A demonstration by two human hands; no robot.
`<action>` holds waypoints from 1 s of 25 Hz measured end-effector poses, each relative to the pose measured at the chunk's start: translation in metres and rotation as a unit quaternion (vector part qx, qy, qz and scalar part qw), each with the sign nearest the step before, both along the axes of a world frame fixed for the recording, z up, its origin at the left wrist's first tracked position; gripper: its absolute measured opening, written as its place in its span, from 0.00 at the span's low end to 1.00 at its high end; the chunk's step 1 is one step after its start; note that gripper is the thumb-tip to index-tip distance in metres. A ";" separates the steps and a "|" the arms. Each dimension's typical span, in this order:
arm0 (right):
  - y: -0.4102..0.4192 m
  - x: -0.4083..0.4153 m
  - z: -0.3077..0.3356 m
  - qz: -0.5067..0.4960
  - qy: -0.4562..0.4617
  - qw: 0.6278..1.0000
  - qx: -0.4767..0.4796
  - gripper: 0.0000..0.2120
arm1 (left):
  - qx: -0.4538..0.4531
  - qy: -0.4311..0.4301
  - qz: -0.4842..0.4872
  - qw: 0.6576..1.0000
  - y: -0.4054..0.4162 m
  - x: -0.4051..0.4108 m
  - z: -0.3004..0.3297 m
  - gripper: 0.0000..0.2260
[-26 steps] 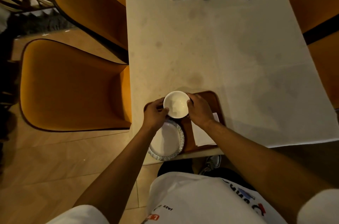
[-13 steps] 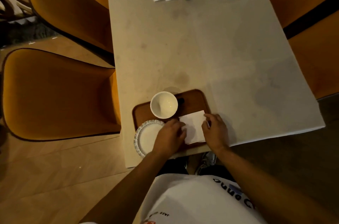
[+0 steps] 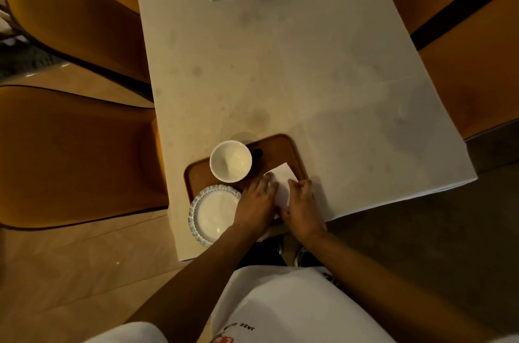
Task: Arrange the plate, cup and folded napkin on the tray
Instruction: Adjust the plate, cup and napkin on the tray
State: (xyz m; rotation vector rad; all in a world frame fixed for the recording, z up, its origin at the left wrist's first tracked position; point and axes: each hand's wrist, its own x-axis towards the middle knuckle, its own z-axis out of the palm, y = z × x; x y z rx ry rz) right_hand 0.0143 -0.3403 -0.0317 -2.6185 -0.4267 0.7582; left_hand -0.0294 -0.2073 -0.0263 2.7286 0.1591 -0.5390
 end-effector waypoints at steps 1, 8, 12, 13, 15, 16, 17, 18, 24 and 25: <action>0.002 0.004 0.000 0.019 0.000 1.000 -0.001 0.36 | 0.021 0.000 0.014 1.000 -0.001 -0.002 0.001 0.36; 0.003 0.045 0.008 0.135 0.013 0.991 0.016 0.37 | 0.047 -0.028 0.065 0.996 -0.007 -0.017 0.005 0.29; -0.006 0.058 0.009 0.180 0.056 0.982 0.023 0.41 | 0.032 -0.043 0.076 0.996 -0.010 -0.016 0.005 0.27; -0.008 0.061 0.010 0.188 0.070 0.979 0.026 0.43 | 0.019 -0.044 0.071 0.996 -0.010 -0.015 0.006 0.27; -0.011 0.065 0.010 0.195 0.089 0.976 0.034 0.46 | -0.017 -0.025 0.050 0.998 -0.011 -0.012 0.006 0.30; -0.012 0.065 0.009 0.198 0.092 0.975 0.037 0.47 | -0.033 -0.023 0.048 0.998 -0.012 -0.012 0.004 0.31; -0.013 0.065 0.009 0.201 0.091 0.975 0.039 0.48 | -0.042 -0.026 0.053 0.997 -0.013 -0.013 0.003 0.32; -0.013 0.065 0.009 0.202 0.086 0.975 0.042 0.48 | -0.042 -0.027 0.059 0.997 -0.013 -0.013 0.003 0.32; -0.016 0.056 0.009 0.203 0.074 0.975 0.049 0.49 | -0.014 -0.014 0.036 0.999 -0.017 -0.016 0.001 0.33; -0.017 0.055 0.010 0.202 0.073 0.975 0.053 0.49 | -0.016 -0.010 0.035 0.999 -0.018 -0.016 0.001 0.33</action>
